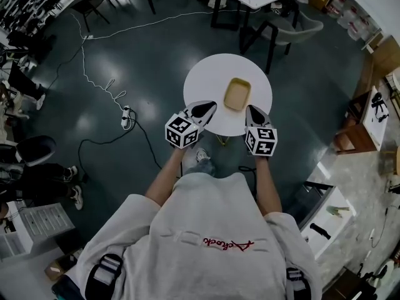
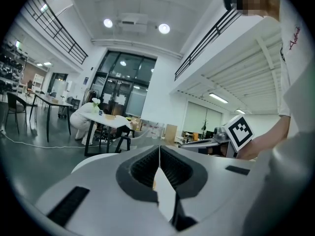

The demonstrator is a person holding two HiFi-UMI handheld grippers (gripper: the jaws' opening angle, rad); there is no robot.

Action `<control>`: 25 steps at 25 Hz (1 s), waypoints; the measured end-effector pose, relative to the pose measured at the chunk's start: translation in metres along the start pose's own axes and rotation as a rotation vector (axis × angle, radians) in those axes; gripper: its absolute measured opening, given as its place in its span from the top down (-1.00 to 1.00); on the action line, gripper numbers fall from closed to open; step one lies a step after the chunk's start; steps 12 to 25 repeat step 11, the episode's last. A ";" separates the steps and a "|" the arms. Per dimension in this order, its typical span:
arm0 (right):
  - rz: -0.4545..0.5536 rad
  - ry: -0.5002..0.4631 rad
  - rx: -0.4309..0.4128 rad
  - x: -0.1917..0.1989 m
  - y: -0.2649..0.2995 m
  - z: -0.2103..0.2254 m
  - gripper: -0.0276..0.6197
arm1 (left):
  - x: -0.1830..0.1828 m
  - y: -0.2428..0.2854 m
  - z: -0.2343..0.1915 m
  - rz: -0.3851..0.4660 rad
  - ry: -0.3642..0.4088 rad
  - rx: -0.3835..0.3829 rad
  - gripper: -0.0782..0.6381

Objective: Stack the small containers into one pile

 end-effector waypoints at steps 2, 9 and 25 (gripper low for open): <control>0.006 0.006 0.003 0.000 0.000 0.000 0.85 | 0.001 0.000 -0.001 -0.002 0.001 0.001 0.73; 0.005 0.006 -0.001 -0.001 0.003 -0.001 0.85 | 0.001 -0.001 -0.004 -0.020 0.019 0.003 0.73; 0.007 0.007 -0.003 -0.002 0.003 -0.001 0.85 | 0.000 -0.001 -0.005 -0.021 0.024 0.004 0.73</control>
Point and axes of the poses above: the fingertips, and each gripper's own axes: y forward along the fingers, z to its right, x out of its underside, the point moved 9 cm from there along -y, backward along the fingers, and after that the axes turned 4 degrees about -x, right-handed, at the moved point
